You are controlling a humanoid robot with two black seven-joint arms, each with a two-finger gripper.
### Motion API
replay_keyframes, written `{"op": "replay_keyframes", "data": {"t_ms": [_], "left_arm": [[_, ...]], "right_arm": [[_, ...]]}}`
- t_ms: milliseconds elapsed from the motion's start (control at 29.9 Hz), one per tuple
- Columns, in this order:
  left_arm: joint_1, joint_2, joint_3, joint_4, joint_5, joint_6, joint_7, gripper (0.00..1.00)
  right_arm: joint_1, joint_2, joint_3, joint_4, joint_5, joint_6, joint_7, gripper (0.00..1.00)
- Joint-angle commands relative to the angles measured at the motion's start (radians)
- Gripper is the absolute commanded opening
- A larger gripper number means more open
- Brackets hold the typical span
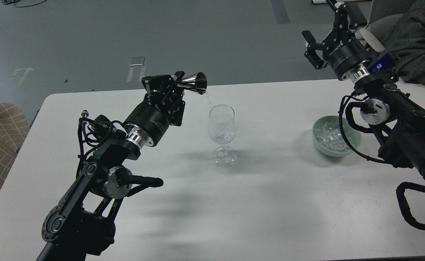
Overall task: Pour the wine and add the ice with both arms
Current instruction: 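Tilt the jigger with the left gripper to pour into the glass, then rotate the jigger upright and move it back beside the glass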
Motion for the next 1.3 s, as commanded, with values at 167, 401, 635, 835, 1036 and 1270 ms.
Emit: {"op": "replay_keyframes", "data": {"t_ms": [167,401,635,835,1036,1270], "left_arm": [[-0.001,-0.002,0.004,-0.002,0.062,0.000,0.000,0.03],[-0.004,-0.002,0.004,-0.002,0.087,0.000,0.000,0.03],[-0.004,-0.003,0.005,-0.006,0.131,0.000,0.000,0.03],[-0.007,0.001,0.034,-0.012,0.145,0.002,0.000,0.03],[-0.007,0.000,0.037,-0.012,0.206,0.002,0.001,0.03],[-0.009,0.003,0.053,-0.012,0.292,0.002,0.001,0.03]], "right_arm": [[0.000,-0.001,0.001,0.000,0.000,0.000,0.000,1.00],[0.000,-0.001,0.001,0.000,0.000,0.000,0.001,1.00],[0.000,-0.001,0.001,0.000,0.000,0.000,0.000,1.00],[0.000,-0.001,0.001,0.000,0.000,0.000,0.000,1.00],[0.000,-0.001,0.001,0.000,0.000,0.000,0.000,1.00],[0.000,0.000,0.001,0.000,0.000,0.000,0.000,1.00]]}}
